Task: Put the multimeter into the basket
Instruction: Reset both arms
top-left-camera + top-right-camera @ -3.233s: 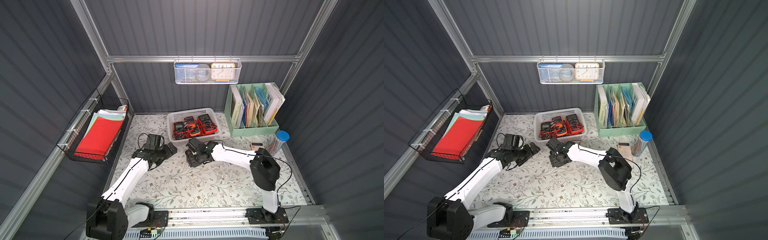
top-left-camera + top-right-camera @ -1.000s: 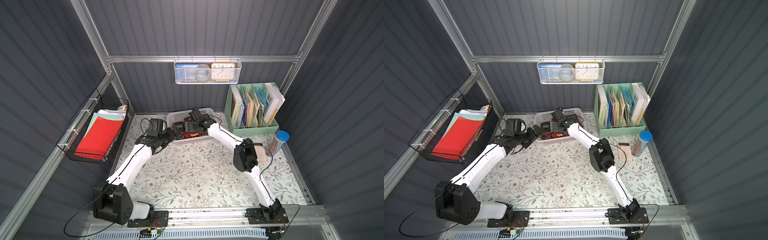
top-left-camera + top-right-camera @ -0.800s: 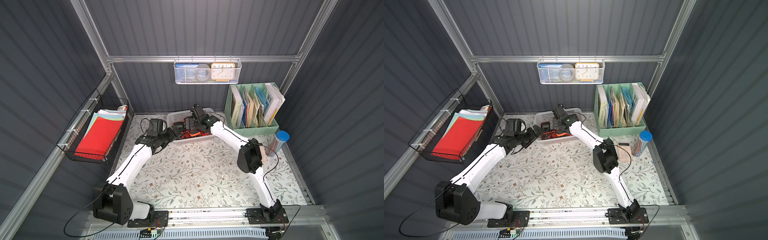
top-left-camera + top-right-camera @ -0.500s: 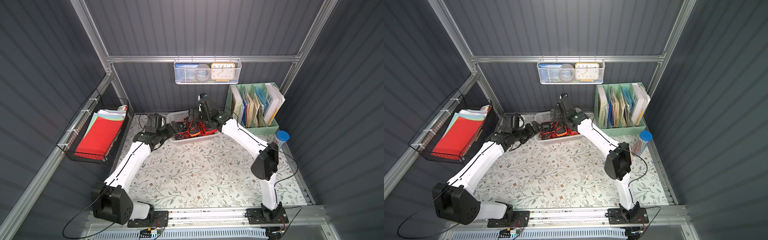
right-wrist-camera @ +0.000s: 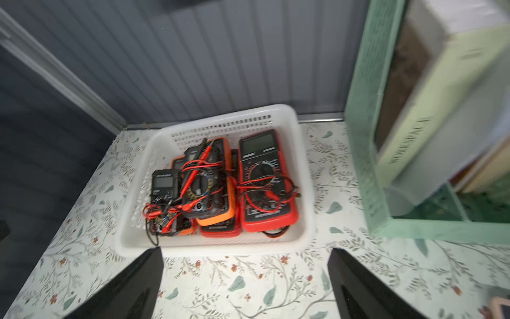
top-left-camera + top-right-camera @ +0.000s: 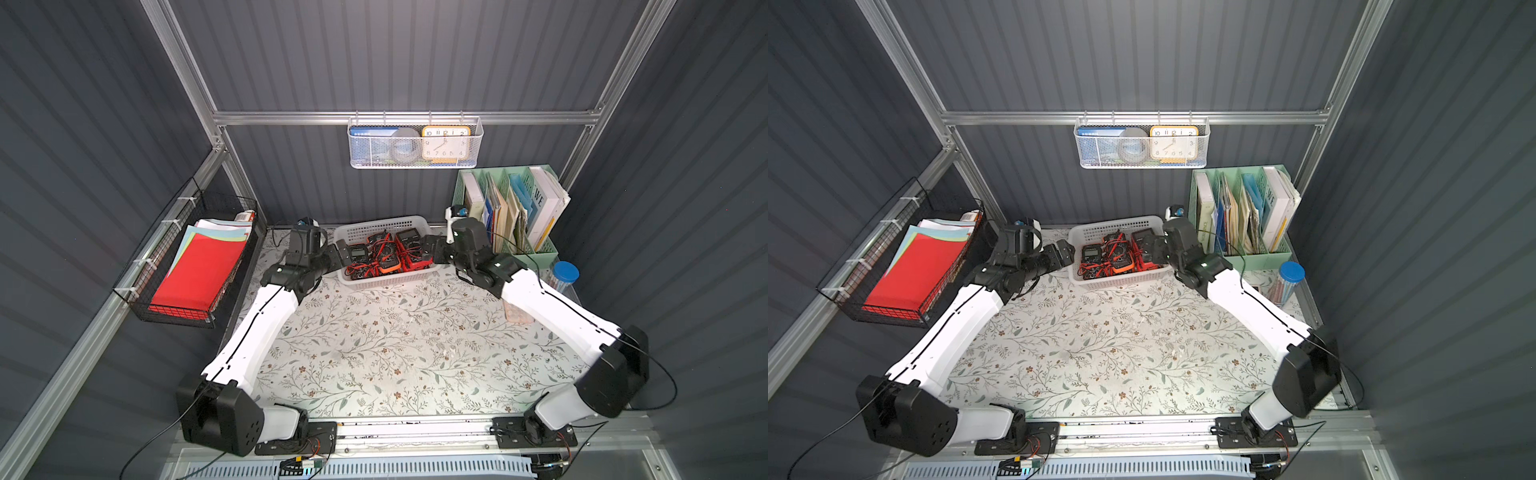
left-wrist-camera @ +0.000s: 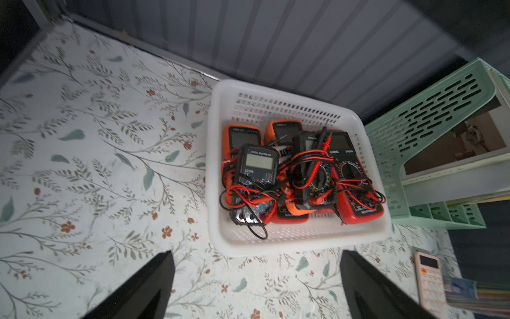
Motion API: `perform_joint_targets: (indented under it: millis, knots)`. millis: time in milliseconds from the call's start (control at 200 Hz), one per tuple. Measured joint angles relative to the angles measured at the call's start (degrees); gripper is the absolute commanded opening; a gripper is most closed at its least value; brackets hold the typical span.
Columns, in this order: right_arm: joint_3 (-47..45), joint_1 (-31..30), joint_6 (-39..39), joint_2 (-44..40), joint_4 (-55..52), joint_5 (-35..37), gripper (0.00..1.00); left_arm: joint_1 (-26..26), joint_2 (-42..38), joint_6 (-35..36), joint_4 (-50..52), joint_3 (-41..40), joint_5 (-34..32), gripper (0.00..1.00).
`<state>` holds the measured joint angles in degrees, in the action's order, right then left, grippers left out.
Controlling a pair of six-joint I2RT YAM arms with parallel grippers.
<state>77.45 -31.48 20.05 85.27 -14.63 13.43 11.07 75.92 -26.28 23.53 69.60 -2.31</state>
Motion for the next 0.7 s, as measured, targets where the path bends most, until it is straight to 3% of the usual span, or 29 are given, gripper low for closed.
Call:
perform_joint_targets:
  millis: [265,440,695]
  knots:
    - [-19.45,8.35,-0.70,-13.44,7.39,7.93,0.99,0.26,-9.07,8.68,-17.62,-19.96,-9.40,0.99]
    - [-33.73,14.62,-3.82,-20.63,16.59,14.08,0.99,0.26,-7.50,15.21,-23.89,-24.55,-14.12,0.99]
    - [-38.42,23.85,-3.54,-20.17,21.92,19.28,0.99,0.26,-0.98,22.03,-39.93,-36.06,-19.54,0.99]
